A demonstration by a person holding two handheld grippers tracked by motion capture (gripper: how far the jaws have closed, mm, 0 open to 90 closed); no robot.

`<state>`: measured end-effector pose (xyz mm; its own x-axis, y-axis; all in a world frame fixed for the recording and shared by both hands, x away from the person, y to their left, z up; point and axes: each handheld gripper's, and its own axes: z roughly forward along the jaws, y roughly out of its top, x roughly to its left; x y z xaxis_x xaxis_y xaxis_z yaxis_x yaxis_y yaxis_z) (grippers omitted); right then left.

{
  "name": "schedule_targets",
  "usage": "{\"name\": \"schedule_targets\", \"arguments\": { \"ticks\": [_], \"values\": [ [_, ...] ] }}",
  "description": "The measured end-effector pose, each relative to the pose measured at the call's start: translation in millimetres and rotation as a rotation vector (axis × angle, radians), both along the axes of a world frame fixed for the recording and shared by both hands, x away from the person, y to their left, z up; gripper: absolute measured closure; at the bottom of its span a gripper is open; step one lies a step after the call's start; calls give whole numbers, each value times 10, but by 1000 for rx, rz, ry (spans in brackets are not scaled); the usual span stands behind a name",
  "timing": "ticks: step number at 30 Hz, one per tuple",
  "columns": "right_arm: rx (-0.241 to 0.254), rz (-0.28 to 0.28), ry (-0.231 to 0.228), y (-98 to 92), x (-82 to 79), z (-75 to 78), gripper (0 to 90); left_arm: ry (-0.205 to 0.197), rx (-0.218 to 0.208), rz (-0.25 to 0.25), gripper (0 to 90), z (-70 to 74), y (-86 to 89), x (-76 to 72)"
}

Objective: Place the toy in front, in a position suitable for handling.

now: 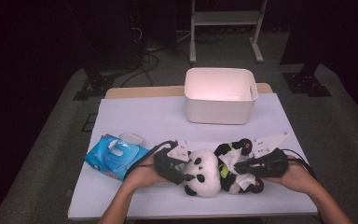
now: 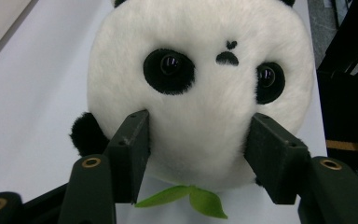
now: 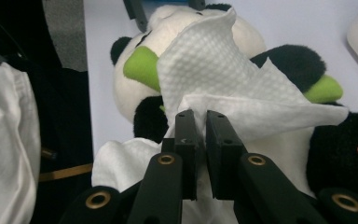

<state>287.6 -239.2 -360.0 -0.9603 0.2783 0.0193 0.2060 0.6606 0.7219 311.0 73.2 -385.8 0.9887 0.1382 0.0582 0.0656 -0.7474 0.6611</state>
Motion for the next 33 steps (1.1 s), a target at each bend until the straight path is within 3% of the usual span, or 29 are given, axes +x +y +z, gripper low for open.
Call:
{"name": "schedule_targets", "arguments": {
  "ticks": [4, 8, 12, 14, 17, 20, 26, 30, 33],
  "values": [
    [17, 1, -51, 1, 10, 147, 831, -32, 7, -17, 471, 6, -28, -8],
    [20, 23, -79, 208, 153, 256, 830, -38, 2, -18, 472, 1, -41, -17],
    [-36, 28, -73, 444, 343, 203, 830, -52, -4, -17, 474, -7, -38, -49],
    [-110, 37, -70, 506, 383, 133, 830, -61, -1, -21, 476, -5, -29, -50],
    [-139, 38, -94, 474, 353, 174, 831, -61, -4, -22, 479, -4, -34, -54],
    [-132, 15, -127, 405, 344, 284, 830, -60, 0, -20, 480, -2, -43, -61],
    [-121, -6, -116, 433, 418, 194, 827, -62, 0, -15, 480, -3, -45, -53],
    [-89, -13, -94, 292, 418, 199, 831, -58, -16, -21, 482, -8, -37, -51],
    [-85, -32, -96, 207, 381, 256, 831, -58, -5, -22, 485, 1, -53, -50]
  ]
}}
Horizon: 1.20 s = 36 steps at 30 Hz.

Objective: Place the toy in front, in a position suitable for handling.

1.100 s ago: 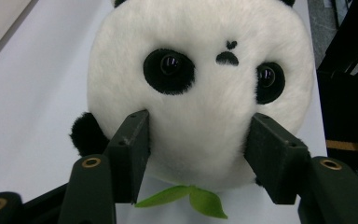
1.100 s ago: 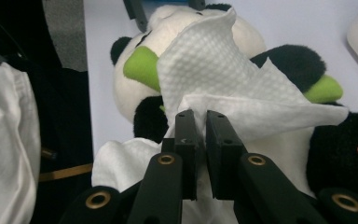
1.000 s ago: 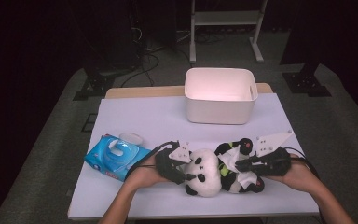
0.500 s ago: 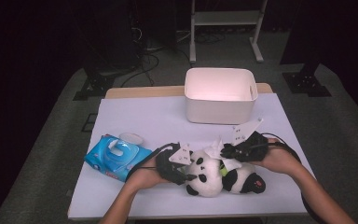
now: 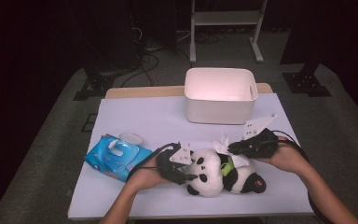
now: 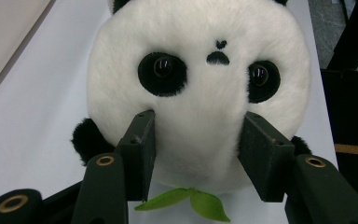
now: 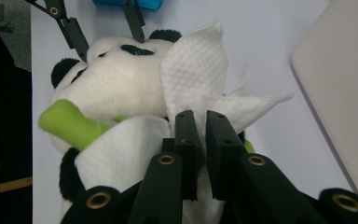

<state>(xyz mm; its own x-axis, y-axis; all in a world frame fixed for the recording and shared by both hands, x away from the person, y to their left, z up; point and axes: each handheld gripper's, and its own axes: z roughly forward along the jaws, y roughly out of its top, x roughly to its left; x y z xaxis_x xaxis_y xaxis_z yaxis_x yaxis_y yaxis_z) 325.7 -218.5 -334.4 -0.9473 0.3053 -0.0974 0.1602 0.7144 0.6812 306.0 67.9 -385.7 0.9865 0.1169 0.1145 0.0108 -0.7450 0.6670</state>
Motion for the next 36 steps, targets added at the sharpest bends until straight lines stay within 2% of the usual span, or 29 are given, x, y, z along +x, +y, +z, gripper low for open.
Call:
{"name": "schedule_targets", "arguments": {
  "ticks": [3, 5, 7, 10, 14, 16, 19, 22, 24, 28, 32, 34, 36],
  "values": [
    [28, 17, 4, 43, -50, 51, 830, 3, -4, -6, 486, 7, -44, -11],
    [25, 57, 0, 156, -85, 57, 830, -3, -6, -8, 486, 1, -95, -29],
    [12, 108, -1, 306, -133, 38, 830, -9, -5, 0, 484, -9, -126, -36],
    [-24, 144, 11, 411, -162, -28, 830, -5, -7, 0, 482, -23, -103, -29],
    [-39, 123, 37, 317, -156, -83, 831, 5, -24, 2, 486, -35, -86, -25],
    [2, 119, 56, 275, -174, -68, 831, 6, -20, 3, 489, -31, -95, -14],
    [22, 151, 47, 393, -226, -69, 830, 16, -19, 16, 490, -31, -100, 4],
    [3, 178, 30, 520, -274, -102, 830, 32, -37, 36, 491, -49, -80, 16],
    [7, 177, 45, 507, -281, -100, 831, 45, -52, 42, 493, -59, -72, 27],
    [-24, 167, 60, 418, -306, -83, 831, 61, -63, 64, 494, -62, -68, 57],
    [-49, 178, 50, 476, -391, -105, 831, 49, -40, 70, 495, -48, -100, 51],
    [-48, 203, 63, 555, -426, -152, 830, 53, -42, 82, 495, -51, -99, 59],
    [-74, 223, 58, 625, -471, -202, 830, 68, -51, 93, 495, -62, -83, 73]
  ]
}}
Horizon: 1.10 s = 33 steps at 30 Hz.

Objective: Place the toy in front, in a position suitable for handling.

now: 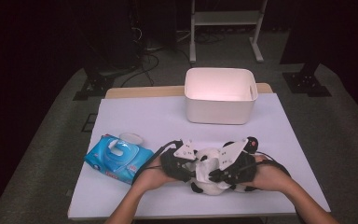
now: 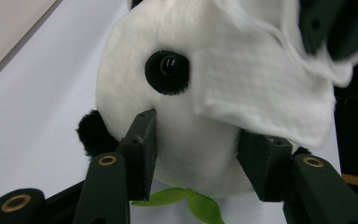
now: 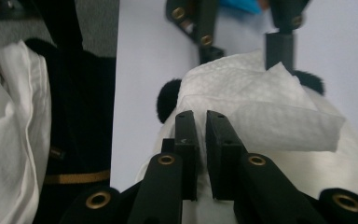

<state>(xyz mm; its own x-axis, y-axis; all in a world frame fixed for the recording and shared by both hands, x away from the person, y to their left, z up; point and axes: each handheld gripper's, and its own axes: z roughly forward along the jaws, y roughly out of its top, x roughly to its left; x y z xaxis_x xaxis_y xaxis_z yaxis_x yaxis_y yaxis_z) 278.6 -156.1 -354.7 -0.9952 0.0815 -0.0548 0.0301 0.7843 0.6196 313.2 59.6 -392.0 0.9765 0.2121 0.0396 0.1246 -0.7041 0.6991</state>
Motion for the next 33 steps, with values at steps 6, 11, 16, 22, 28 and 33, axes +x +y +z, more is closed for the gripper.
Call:
{"name": "schedule_targets", "arguments": {
  "ticks": [6, 11, 16, 22, 28, 33],
  "values": [
    [-4, -33, -18, -158, -4, 32, 832, 35, -43, 37, 501, -9, 30, 39],
    [-20, -37, -55, -139, -62, -1, 832, 15, -9, 29, 503, 9, -7, 24],
    [-21, -25, -82, -60, -82, -33, 832, 22, -20, 36, 497, -1, 8, 21],
    [-9, -81, -76, -319, -21, 3, 836, 16, -40, 30, 464, 63, 70, 8],
    [26, -129, -64, -505, 32, 14, 836, 31, -27, 14, 463, -8, 14, 19],
    [-45, -114, -121, -361, -23, 30, 835, 31, -16, 11, 522, -45, -21, 27]
  ]
}}
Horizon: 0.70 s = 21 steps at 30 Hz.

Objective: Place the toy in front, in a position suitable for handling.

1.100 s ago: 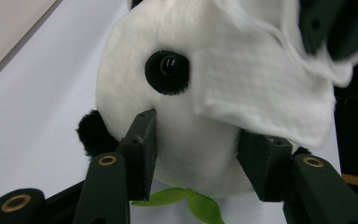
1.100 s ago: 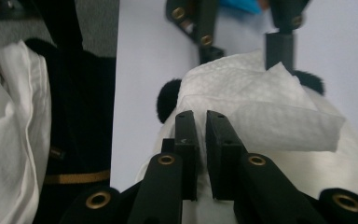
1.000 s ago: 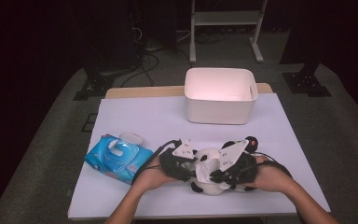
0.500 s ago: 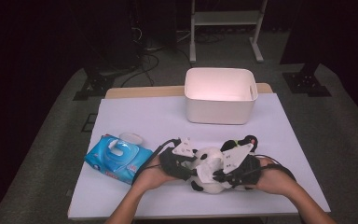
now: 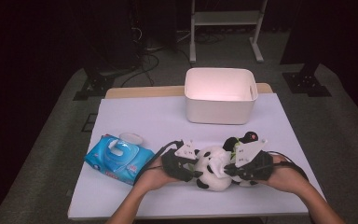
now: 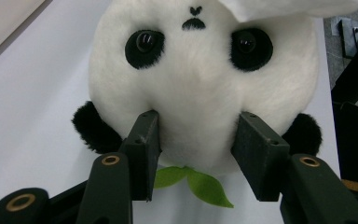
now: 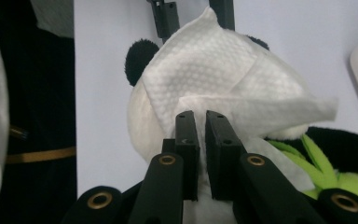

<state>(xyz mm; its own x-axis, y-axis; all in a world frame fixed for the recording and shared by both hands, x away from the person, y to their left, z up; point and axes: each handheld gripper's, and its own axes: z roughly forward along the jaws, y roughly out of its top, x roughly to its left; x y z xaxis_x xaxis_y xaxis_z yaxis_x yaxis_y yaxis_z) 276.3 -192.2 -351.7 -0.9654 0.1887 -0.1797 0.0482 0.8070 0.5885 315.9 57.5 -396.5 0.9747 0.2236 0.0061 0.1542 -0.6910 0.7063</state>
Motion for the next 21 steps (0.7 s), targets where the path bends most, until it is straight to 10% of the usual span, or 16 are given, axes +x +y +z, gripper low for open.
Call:
{"name": "schedule_targets", "arguments": {
  "ticks": [21],
  "values": [
    [10, 76, 34, 329, -72, -71, 835, -8, -14, 6, 533, -19, -29, -6]
  ]
}}
